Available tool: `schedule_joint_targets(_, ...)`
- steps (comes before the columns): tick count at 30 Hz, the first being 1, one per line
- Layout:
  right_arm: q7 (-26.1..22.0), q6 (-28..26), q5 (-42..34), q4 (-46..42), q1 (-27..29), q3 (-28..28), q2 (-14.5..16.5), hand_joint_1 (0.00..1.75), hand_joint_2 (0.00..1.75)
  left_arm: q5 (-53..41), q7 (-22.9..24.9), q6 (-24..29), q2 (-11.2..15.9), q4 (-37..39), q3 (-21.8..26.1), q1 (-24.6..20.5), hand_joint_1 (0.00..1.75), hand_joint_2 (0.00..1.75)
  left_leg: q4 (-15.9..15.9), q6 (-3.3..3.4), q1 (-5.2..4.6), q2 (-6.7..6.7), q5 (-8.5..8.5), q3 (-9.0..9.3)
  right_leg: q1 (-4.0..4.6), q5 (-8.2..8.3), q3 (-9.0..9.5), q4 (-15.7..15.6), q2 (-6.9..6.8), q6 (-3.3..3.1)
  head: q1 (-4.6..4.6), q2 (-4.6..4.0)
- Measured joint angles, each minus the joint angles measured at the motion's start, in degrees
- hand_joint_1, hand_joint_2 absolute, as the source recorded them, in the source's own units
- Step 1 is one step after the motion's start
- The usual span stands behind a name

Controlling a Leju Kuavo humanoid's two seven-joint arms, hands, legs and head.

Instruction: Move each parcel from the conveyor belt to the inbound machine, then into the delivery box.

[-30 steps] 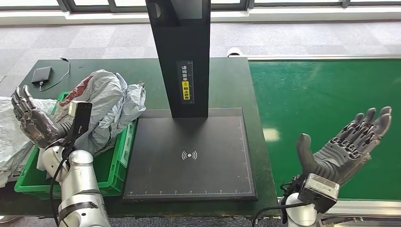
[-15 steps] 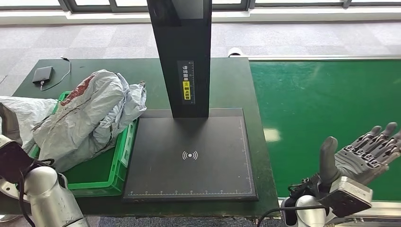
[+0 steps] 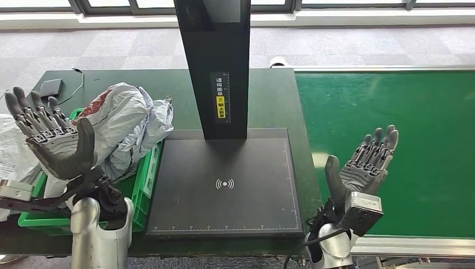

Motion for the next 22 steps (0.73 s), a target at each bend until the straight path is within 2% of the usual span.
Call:
schedule_joint_targets(3,0.0,3.5,0.5,2.5,-0.7,2.1,0.0,0.0,1.75,0.7,0.0,-3.1,0.0,5.3,-2.7,-0.1,0.0,1.75,0.0,0.0,0.0,-0.04,0.0,-0.02,0.0,0.0,0.0,0.0,-0.02,0.0,0.0,0.0)
schedule_joint_targets(7,0.0,6.1,-2.2,4.4,-1.4,4.9,0.0,0.0,1.75,0.0,0.0,-3.7,0.1,11.4,-6.9,-0.8,0.0,1.75,0.0,0.01,0.0,-0.06,-0.01,-0.05,0.0,-0.01,0.0,0.0,-0.03,0.01,-0.01,0.0)
schedule_joint_targets(11,0.0,5.5,-5.7,4.9,-2.1,8.2,-0.1,0.0,1.75,-1.7,0.0,-3.7,0.0,16.8,-10.1,-1.8,0.0,1.75,0.0,0.01,-0.01,-0.05,-0.02,-0.06,-0.01,-0.02,-0.01,0.0,-0.02,0.01,0.0,-0.01)
schedule_joint_targets(16,0.0,3.6,-5.8,6.0,-3.0,12.5,-0.2,0.0,1.75,-2.7,0.0,-3.9,0.0,21.9,-12.9,-2.7,0.0,1.75,0.0,0.01,-0.01,-0.05,-0.02,-0.05,-0.01,-0.02,-0.01,0.0,-0.02,0.01,0.01,0.0)
schedule_joint_targets(22,0.0,3.2,-6.0,6.7,-3.4,14.1,-0.3,0.0,1.75,-3.0,0.0,-4.0,-0.1,24.7,-14.3,-3.2,0.0,1.75,0.0,0.01,0.0,-0.05,-0.02,-0.05,0.0,-0.02,-0.01,0.0,-0.01,0.01,0.0,-0.01)
